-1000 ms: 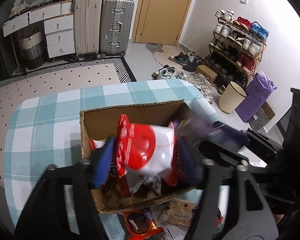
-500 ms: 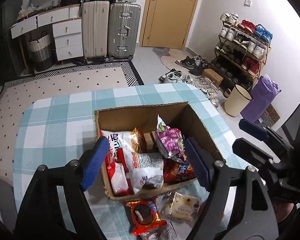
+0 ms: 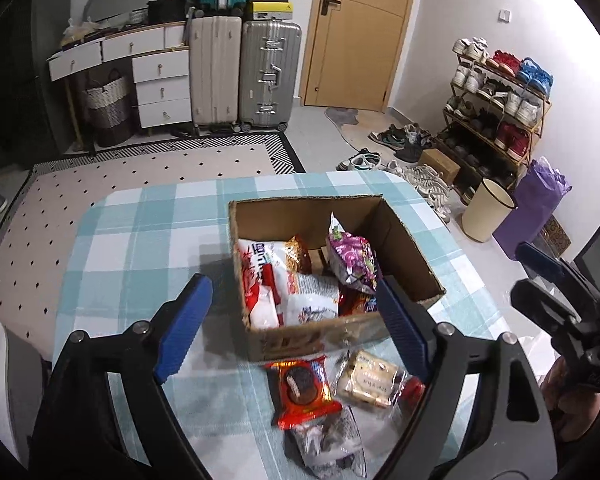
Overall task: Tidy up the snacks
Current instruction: 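Move both tools back toward the remaining snacks on the table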
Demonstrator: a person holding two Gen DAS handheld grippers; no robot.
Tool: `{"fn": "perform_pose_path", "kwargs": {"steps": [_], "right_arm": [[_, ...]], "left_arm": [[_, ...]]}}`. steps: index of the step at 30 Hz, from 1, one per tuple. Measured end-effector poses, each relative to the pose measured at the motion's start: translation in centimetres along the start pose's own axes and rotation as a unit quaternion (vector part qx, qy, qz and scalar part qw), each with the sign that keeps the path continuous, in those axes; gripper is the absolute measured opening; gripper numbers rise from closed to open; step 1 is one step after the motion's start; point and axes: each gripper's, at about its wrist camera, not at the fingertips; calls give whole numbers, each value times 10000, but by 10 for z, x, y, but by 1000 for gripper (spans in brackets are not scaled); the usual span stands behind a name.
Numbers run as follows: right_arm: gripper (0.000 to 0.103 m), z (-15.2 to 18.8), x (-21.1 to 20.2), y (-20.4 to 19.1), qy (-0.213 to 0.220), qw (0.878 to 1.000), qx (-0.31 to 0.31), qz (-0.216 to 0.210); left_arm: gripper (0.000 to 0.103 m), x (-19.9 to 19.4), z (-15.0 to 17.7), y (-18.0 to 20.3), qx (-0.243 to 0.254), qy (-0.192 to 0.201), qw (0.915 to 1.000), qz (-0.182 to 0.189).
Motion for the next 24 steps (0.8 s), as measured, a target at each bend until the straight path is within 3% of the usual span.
{"fn": "perform_pose_path", "kwargs": {"steps": [16,20,24], "right_arm": [[91,46,-60,-25,31,10000,-80,45],[92,59,-74,-29,85,9999,-52,49],[93,70,-85,-31,90,9999,0,82]], "left_arm": [[88,-54,71,-8,-231,169,9995,-125],[102,-62,88,-7,-255,181,9994,-135],[102,-71,101,-6,-294,275,9991,-165]]}}
Point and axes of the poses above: each gripper's, at about its wrist camera, not at the fingertips, and x roughly the way its jaws point, y to its right, z to its underside, and after that the axes turned 3 degrees about -z, right-handed
